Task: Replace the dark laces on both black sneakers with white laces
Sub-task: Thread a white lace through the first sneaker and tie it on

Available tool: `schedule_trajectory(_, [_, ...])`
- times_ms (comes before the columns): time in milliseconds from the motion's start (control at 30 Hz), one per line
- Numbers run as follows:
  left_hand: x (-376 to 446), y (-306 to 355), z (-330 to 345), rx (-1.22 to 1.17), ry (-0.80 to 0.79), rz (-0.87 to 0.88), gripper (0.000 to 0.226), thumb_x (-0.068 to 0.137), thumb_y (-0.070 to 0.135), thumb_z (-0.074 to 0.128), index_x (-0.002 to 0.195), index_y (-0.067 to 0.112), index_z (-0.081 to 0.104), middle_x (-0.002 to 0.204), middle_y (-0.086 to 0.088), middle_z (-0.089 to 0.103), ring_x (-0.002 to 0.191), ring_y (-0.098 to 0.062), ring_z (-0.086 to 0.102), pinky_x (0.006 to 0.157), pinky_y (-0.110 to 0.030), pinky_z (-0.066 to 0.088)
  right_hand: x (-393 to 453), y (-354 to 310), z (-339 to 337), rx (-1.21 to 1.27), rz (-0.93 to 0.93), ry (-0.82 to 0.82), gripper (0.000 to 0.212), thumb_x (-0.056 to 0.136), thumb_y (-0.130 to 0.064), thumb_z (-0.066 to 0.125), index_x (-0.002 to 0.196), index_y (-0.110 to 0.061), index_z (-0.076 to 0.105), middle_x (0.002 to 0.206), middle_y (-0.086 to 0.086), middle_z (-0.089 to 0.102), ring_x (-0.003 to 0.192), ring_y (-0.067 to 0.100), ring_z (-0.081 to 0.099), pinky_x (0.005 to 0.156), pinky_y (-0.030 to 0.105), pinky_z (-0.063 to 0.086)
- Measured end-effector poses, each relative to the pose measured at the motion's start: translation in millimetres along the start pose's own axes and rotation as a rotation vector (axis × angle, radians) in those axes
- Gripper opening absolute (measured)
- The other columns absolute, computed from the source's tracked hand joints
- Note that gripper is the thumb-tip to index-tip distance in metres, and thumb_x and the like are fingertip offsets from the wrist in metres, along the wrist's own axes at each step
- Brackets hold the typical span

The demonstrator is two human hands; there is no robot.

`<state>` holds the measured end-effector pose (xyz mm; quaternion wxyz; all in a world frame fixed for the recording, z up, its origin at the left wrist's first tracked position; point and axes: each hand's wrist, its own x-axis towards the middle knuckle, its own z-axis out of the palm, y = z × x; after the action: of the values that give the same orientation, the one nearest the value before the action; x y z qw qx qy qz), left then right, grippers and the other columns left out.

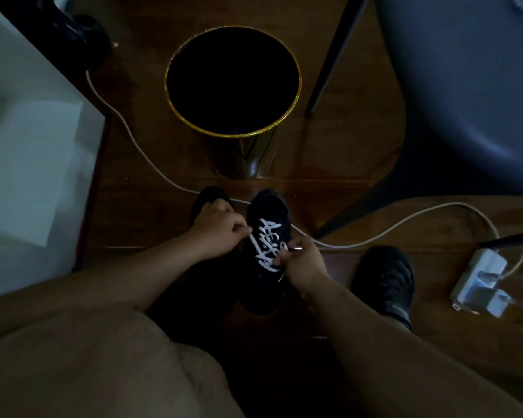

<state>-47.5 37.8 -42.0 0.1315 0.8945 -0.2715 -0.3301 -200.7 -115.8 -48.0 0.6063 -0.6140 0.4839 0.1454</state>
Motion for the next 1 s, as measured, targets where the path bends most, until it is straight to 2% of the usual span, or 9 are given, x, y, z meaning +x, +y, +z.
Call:
schedule_trajectory(100, [4, 21, -6, -0.251, 0.015, 0.074, 0.024, 0.099, 0.048, 0.067, 0.09, 0.028, 0.077, 0.108, 0.006, 0.064, 0.111, -0.013, 0.059, 0.098, -0.032, 0.044, 4, -10, 7, -0.419, -0.175, 0.009, 0.006, 0.098, -0.023, 0.065, 0.097, -0.018, 0.061, 0.093, 0.004, 0.073, 0.09, 0.022, 0.069, 0.082, 0.039, 0.058])
schedule_trajectory(267, [3, 49, -17, -0.264, 0.001, 0.157, 0.013, 0.096, 0.037, 0.075, 0.101, 0.025, 0.078, 0.12, 0.008, 0.053, 0.128, -0.015, 0.049, 0.114, -0.041, 0.04, 3, -18, 17, -0.648, -0.374, -0.075, 0.017, 0.099, -0.027, 0.066, 0.099, -0.009, 0.066, 0.095, 0.011, 0.071, 0.088, 0.027, 0.066, 0.076, 0.04, 0.052])
schedule_trajectory(367, [4, 40, -3, -0.22, 0.199, 0.047, 0.049, 0.084, 0.045, 0.084, 0.126, 0.037, 0.061, 0.143, -0.001, 0.04, 0.134, -0.023, 0.039, 0.111, -0.039, 0.038, 3, -10, 17, -0.434, -0.279, -0.074, 0.021, 0.102, -0.021, 0.058, 0.085, -0.012, 0.066, 0.085, 0.008, 0.071, 0.081, 0.024, 0.066, 0.07, 0.036, 0.049])
schedule_trajectory(433, [2, 29, 9, -0.24, 0.353, -0.095, 0.062, 0.081, 0.049, 0.084, 0.129, 0.028, 0.052, 0.14, -0.008, 0.043, 0.127, -0.027, 0.043, 0.104, -0.037, 0.038, 2, -5, 17, -0.171, -0.146, -0.061, 0.028, 0.104, -0.017, 0.053, 0.081, -0.01, 0.067, 0.081, 0.007, 0.072, 0.076, 0.02, 0.066, 0.069, 0.033, 0.053])
schedule_trajectory(600, [-17, 5, 36, -0.204, -0.065, 0.013, 0.022, 0.093, 0.051, 0.073, 0.109, 0.036, 0.077, 0.105, 0.013, 0.076, 0.103, -0.011, 0.07, 0.094, -0.039, 0.055, 2, -7, 20, 0.015, -0.092, -0.019, 0.016, 0.102, -0.013, 0.06, 0.091, -0.005, 0.068, 0.079, 0.004, 0.072, 0.074, 0.014, 0.065, 0.064, 0.023, 0.053])
schedule_trajectory(767, [-20, 8, 41, -0.196, 0.007, 0.051, 0.025, 0.094, 0.048, 0.07, 0.117, 0.04, 0.075, 0.1, 0.016, 0.074, 0.098, -0.008, 0.067, 0.092, -0.044, 0.055, 3, -8, 21, 0.048, -0.088, -0.049, 0.002, 0.094, -0.008, 0.066, 0.095, -0.007, 0.064, 0.088, 0.014, 0.073, 0.078, 0.019, 0.065, 0.069, 0.033, 0.053])
schedule_trajectory(833, [-19, 12, 38, -0.16, -0.014, 0.092, 0.031, 0.095, 0.047, 0.07, 0.125, 0.041, 0.071, 0.098, 0.017, 0.063, 0.1, -0.01, 0.064, 0.093, -0.044, 0.053, 3, -11, 20, 0.096, -0.097, -0.098, 0.018, 0.089, 0.001, 0.063, 0.093, -0.014, 0.055, 0.079, 0.009, 0.065, 0.073, 0.017, 0.06, 0.061, 0.029, 0.05])
schedule_trajectory(900, [-19, 13, 39, -0.11, -0.043, 0.135, 0.02, 0.098, 0.045, 0.069, 0.115, 0.039, 0.076, 0.097, 0.018, 0.055, 0.104, -0.012, 0.063, 0.097, -0.045, 0.051, 2, -14, 18, 0.11, -0.116, -0.126, 0.025, 0.089, 0.007, 0.057, 0.089, -0.017, 0.05, 0.074, 0.005, 0.059, 0.068, 0.016, 0.056, 0.057, 0.026, 0.048])
schedule_trajectory(1000, [-21, 12, 41, -0.122, 0.001, 0.141, 0.018, 0.098, 0.047, 0.068, 0.11, 0.04, 0.079, 0.093, 0.02, 0.054, 0.102, -0.012, 0.064, 0.095, -0.043, 0.051, 7, -9, 14, 0.026, -0.127, -0.147, 0.017, 0.093, -0.001, 0.063, 0.091, -0.017, 0.064, 0.08, 0.005, 0.069, 0.075, 0.018, 0.065, 0.066, 0.029, 0.056])
